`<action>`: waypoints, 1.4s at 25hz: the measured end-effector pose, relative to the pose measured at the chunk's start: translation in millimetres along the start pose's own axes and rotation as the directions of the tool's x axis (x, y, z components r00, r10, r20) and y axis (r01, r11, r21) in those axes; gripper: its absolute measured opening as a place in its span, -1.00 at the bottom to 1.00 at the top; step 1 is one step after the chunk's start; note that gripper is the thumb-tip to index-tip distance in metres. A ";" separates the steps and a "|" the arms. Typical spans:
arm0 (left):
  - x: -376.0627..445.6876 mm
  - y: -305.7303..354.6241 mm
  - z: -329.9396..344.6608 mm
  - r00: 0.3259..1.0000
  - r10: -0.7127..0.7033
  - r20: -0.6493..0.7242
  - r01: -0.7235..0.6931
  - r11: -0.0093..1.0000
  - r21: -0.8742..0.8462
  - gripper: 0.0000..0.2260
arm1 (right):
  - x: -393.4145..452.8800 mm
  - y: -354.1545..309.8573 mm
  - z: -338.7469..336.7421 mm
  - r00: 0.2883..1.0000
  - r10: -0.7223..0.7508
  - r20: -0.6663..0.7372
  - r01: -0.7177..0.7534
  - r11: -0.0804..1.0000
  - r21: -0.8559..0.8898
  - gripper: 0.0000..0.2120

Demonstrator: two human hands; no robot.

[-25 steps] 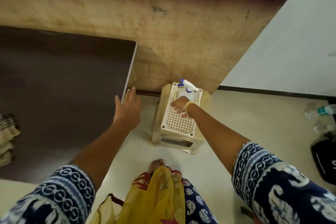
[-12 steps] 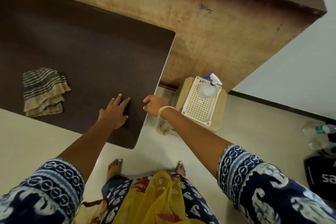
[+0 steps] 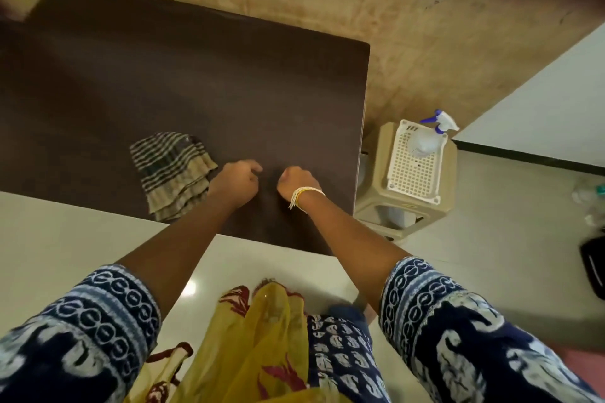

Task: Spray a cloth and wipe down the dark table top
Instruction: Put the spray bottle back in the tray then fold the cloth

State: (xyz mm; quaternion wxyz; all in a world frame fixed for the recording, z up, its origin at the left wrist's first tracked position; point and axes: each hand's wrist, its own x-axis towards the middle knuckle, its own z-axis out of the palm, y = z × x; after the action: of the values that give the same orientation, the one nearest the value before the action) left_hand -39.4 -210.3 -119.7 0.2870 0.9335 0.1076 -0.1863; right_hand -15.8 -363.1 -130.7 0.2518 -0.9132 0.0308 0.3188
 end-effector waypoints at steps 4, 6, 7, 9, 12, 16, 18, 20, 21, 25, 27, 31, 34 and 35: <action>-3.4 -50.0 -38.0 0.888 -0.193 -0.418 0.227 0.973 0.033 -0.66 | 1.7 -39.7 25.4 0.997 -0.014 0.074 0.022 0.993 -0.113 -0.64; -3.3 -70.6 -49.9 0.847 -0.426 -0.317 0.472 0.878 0.081 -0.48 | 5.5 -49.9 28.8 0.998 0.013 0.055 -0.004 0.986 -0.169 -0.61; -3.8 -77.1 -51.4 0.819 -0.516 -0.252 0.549 0.832 0.079 -0.42 | 9.8 -52.5 27.1 0.999 0.041 0.035 -0.034 0.982 -0.186 -0.59; -3.0 -86.6 -48.5 0.779 -0.601 -0.179 0.606 0.795 -0.033 -0.36 | 17.9 -58.7 21.8 0.993 0.109 0.040 -0.101 0.982 -0.159 -0.61; -1.5 -94.7 -44.8 0.766 -0.609 -0.207 0.562 0.790 -0.246 -0.36 | 23.5 -64.3 18.5 0.977 0.194 0.089 -0.187 0.979 -0.079 -0.69; -0.9 -85.7 -57.6 0.699 -0.681 -0.220 0.398 0.626 -0.671 -0.34 | 25.8 -60.1 26.5 0.984 0.174 0.034 -0.169 0.978 -0.122 -0.68; 10.3 -86.1 -58.1 0.652 -0.758 -0.023 0.383 0.355 -0.853 -0.26 | 27.7 -56.6 29.3 0.987 0.159 0.018 -0.154 0.976 -0.152 -0.67; 16.2 -81.4 -55.1 0.666 -0.710 0.229 0.386 0.066 -0.920 -0.23 | 31.0 -51.5 30.5 0.987 0.157 0.044 -0.148 0.976 -0.162 -0.66; 18.8 -77.1 -49.5 0.689 -0.641 0.339 0.407 -0.046 -0.912 -0.30 | 33.1 -48.1 30.2 0.985 0.157 0.069 -0.147 0.980 -0.134 -0.64; 13.9 -16.9 -38.6 0.830 -0.289 0.478 0.455 -0.147 -0.878 -0.89 | 23.3 -36.1 13.3 0.943 0.195 0.270 -0.314 0.793 0.522 -0.45; 9.3 15.7 -38.2 0.855 -0.117 0.505 0.499 -0.077 -0.863 -0.88 | 14.9 -17.8 -3.0 0.911 0.122 0.393 -0.409 0.371 0.834 -0.33; 12.4 71.5 -30.6 0.870 0.057 0.491 0.441 0.360 -0.823 -0.72 | -9.1 27.6 -34.5 0.900 -0.086 0.427 -0.432 -0.053 0.900 -0.33; 13.1 109.8 -11.9 0.895 0.116 0.430 0.271 0.624 -0.733 -0.57 | -27.2 61.9 -63.6 0.964 -0.074 0.255 -0.264 -0.176 0.948 -0.45; 14.4 120.6 -3.1 0.889 0.151 0.431 0.234 0.660 -0.714 -0.49 | -31.6 75.7 -75.4 0.982 -0.051 0.183 -0.189 -0.198 0.962 -0.47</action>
State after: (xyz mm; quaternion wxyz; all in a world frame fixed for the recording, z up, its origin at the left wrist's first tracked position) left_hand 11.7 -305.1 -63.4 0.6578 0.6576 0.1264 -0.3448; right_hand -14.6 -468.5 -94.7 0.8480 -0.3533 0.2962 0.2614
